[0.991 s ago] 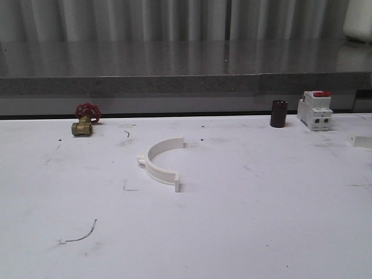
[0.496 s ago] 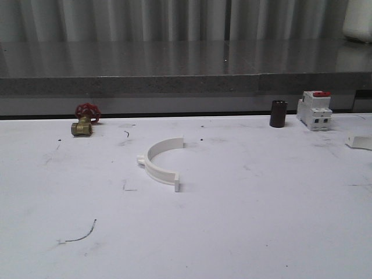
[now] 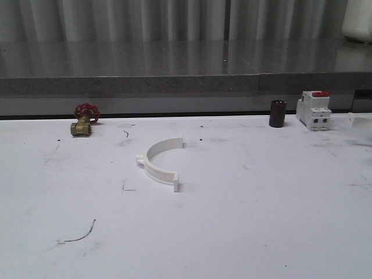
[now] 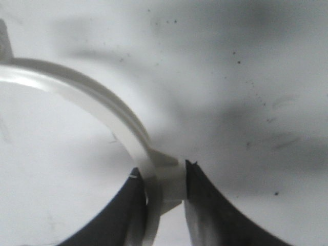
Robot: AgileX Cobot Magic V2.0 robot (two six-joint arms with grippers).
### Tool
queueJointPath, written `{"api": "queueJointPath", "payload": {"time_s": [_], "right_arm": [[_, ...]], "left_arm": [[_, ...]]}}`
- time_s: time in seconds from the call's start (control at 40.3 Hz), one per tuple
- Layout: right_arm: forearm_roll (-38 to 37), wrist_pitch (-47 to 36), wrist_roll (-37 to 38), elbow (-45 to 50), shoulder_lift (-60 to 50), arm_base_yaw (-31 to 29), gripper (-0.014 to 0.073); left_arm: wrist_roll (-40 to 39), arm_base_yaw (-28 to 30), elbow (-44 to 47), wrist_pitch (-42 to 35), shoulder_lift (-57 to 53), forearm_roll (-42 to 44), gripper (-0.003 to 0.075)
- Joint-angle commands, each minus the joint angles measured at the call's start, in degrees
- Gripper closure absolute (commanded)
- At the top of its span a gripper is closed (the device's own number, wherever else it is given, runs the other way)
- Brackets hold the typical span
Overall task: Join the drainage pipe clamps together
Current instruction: 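Carry the second clamp half with the right gripper toward the first half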
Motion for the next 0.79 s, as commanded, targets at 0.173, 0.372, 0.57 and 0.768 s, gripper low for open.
{"api": "queueJointPath", "payload": {"time_s": [0.173, 0.372, 0.57, 0.768], "right_arm": [[-0.1, 2.2, 15.6, -1.4, -6.0, 7.9, 0.0473], [0.0, 2.3, 17.2, -1.4, -6.0, 18.3, 0.0367], [0.7, 0.4, 21.4, -1.4, -5.4, 27.4, 0.0368], [1.2, -3.5, 24.9, -1.4, -3.8, 33.1, 0.0375]], "left_arm": [[0.0, 0.1, -1.6, -4.9, 0.7, 0.6, 0.0741], [0.0, 0.1, -1.6, -4.9, 0.7, 0.6, 0.0741], [0.0, 0.1, -1.6, -4.9, 0.7, 0.6, 0.0741], [0.0, 0.1, -1.6, -4.9, 0.7, 0.6, 0.0741]]}}
